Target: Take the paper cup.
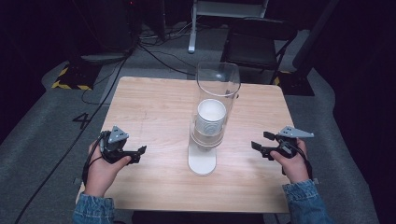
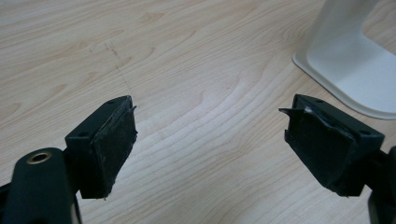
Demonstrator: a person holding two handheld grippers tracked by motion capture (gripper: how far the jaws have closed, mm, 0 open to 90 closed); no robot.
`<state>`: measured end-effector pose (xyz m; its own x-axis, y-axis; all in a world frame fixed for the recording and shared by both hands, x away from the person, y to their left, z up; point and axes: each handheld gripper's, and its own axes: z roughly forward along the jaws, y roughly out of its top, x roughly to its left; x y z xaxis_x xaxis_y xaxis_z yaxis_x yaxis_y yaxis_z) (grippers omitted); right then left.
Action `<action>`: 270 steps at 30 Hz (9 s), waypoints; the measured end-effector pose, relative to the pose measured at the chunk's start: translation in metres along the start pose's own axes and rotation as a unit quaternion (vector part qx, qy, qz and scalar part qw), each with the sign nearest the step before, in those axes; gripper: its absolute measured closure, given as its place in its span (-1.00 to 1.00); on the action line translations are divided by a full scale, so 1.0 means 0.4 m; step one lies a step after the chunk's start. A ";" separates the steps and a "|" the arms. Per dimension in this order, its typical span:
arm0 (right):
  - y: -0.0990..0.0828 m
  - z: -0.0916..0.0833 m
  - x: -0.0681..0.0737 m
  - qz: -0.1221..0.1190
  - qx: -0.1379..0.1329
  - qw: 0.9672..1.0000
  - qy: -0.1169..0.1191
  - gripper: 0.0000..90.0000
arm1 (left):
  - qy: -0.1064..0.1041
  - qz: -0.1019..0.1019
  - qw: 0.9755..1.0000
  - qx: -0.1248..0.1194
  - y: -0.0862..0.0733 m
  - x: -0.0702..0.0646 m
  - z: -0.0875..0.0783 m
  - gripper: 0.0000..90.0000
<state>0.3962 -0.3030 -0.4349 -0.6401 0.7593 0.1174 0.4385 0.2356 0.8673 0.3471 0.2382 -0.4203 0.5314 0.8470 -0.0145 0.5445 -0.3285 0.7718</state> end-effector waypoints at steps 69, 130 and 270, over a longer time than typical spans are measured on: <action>0.083 0.231 0.318 -0.097 -0.094 0.981 0.140 -0.30 | -0.034 0.017 0.999 -0.001 0.025 -0.016 -0.003 -0.59; -0.031 0.288 0.310 -0.125 -0.001 0.986 0.112 -0.28 | -0.055 0.009 0.998 0.004 0.028 -0.014 0.018 -0.59; -0.039 0.043 -0.068 0.003 0.029 0.993 -0.113 -0.64 | -0.071 0.014 0.995 0.062 0.007 -0.017 0.077 -0.60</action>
<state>0.4178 -0.3169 -0.4600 -0.4822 0.8760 0.0061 0.4826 0.2599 0.8364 0.3649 0.2186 -0.4375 0.6281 0.7728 -0.0906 0.6004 -0.4074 0.6881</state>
